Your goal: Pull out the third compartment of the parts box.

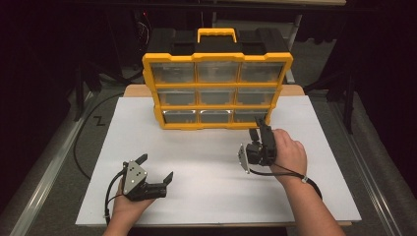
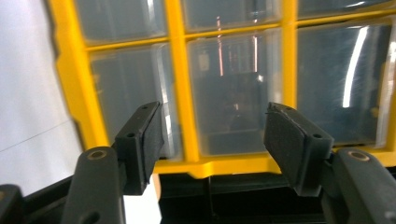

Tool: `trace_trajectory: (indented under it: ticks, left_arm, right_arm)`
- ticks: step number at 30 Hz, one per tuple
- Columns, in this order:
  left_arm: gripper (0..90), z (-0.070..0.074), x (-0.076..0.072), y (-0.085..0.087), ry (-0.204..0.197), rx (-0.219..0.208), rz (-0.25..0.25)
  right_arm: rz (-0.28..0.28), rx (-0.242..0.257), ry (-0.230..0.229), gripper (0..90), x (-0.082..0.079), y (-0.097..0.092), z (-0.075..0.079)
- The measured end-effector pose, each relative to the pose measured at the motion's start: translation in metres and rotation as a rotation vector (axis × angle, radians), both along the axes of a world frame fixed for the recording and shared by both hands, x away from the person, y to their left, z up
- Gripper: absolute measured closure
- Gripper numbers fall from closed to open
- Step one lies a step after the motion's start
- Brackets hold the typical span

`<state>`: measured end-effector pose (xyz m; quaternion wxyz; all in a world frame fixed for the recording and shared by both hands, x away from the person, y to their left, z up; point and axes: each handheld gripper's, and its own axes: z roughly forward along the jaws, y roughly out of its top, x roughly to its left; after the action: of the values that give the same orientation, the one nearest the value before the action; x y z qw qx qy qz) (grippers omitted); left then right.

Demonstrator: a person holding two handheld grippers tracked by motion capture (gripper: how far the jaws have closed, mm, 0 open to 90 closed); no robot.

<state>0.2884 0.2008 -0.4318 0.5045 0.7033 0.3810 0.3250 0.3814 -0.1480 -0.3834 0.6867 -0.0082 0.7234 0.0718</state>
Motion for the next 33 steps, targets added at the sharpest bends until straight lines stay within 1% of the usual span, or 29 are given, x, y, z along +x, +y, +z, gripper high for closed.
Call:
trace_trajectory:
  ticks: [1,2,3,4,5,6,7,9,10,11,12,13,14,15,16,17,18,19,21,23,25,26,29,33]
  left_arm:
    - [0.4,0.000,0.000,0.000,0.000,0.001,-0.001]
    - [0.4,0.000,0.000,0.000,0.001,0.000,-0.002]
    - [0.4,0.000,0.000,0.000,0.002,-0.001,-0.004]
    - [0.4,0.000,0.000,0.000,0.003,0.000,-0.007]
    - [0.4,0.000,0.000,-0.001,0.004,-0.001,-0.010]
    - [0.4,0.000,-0.001,-0.001,0.006,0.000,-0.015]
    - [0.4,0.000,-0.001,-0.001,0.005,0.000,-0.017]
    - [0.4,0.000,-0.001,-0.001,0.002,0.000,-0.016]
    - [0.4,0.000,-0.001,-0.001,0.000,-0.002,-0.014]
    - [0.4,0.000,-0.001,-0.001,-0.002,-0.004,-0.012]
    - [0.4,0.000,-0.001,-0.001,-0.004,-0.006,-0.011]
    - [0.4,0.001,-0.001,-0.001,-0.004,-0.007,-0.010]
    - [0.4,0.001,-0.001,0.000,-0.005,-0.007,-0.010]
    - [0.4,0.001,-0.001,0.000,-0.005,-0.009,-0.010]
    - [0.4,0.001,0.000,0.000,-0.005,-0.009,-0.010]
    - [0.4,0.001,0.000,0.000,-0.004,-0.009,-0.011]
    - [0.4,0.000,0.000,0.000,-0.004,-0.010,-0.012]
    - [0.4,0.000,0.000,0.000,-0.003,-0.010,-0.014]
    - [0.4,0.000,0.000,-0.001,-0.002,-0.009,-0.019]
    - [0.4,0.000,0.000,-0.001,0.001,-0.008,-0.022]
    - [0.5,0.000,0.000,-0.001,0.001,-0.006,-0.022]
    - [0.4,0.000,0.000,-0.001,-0.001,-0.007,-0.023]
    - [0.4,0.000,0.000,-0.001,0.000,-0.009,-0.023]
    - [0.4,0.000,0.000,-0.001,0.002,-0.010,-0.024]
  right_arm:
    - [0.000,0.000,0.000,40.4,0.000,0.000,0.000]
    - [0.004,-0.007,-0.006,40.5,0.001,0.000,0.004]
    - [-0.006,0.008,0.000,40.8,0.004,0.001,0.009]
    - [-0.006,0.008,0.000,40.8,0.004,0.001,0.009]
    - [-0.010,0.010,0.004,40.8,0.005,0.002,0.012]
    - [-0.003,-0.002,-0.008,40.9,0.007,0.002,0.015]
    - [-0.010,-0.002,-0.006,41.5,0.008,0.003,0.019]
    - [-0.011,-0.004,-0.017,42.3,0.010,0.004,0.025]
    - [-0.008,-0.003,-0.029,42.4,0.011,0.005,0.027]
    - [-0.014,0.012,-0.033,43.1,0.014,0.005,0.033]
    - [-0.009,-0.005,-0.047,43.6,0.016,0.006,0.037]
    - [-0.009,-0.005,-0.047,43.6,0.016,0.006,0.037]
    - [-0.024,0.016,-0.042,44.8,0.018,0.006,0.042]
    - [-0.024,0.016,-0.042,44.8,0.018,0.006,0.042]
    - [-0.022,0.001,-0.052,45.8,0.019,0.007,0.046]
    - [-0.022,-0.001,-0.059,46.9,0.021,0.007,0.050]
    - [-0.019,0.022,-0.069,49.8,0.024,0.007,0.055]
    - [-0.019,0.022,-0.069,49.8,0.024,0.007,0.055]
    - [-0.025,0.013,-0.089,52.9,0.027,0.008,0.064]
    - [-0.021,0.031,-0.102,54.7,0.030,0.010,0.066]
    - [-0.015,0.034,-0.107,55.4,0.032,0.011,0.068]
    - [-0.020,0.020,-0.115,55.9,0.032,0.012,0.070]
    - [-0.015,0.035,-0.132,58.3,0.036,0.015,0.075]
    - [-0.020,0.022,-0.150,61.9,0.041,0.016,0.087]
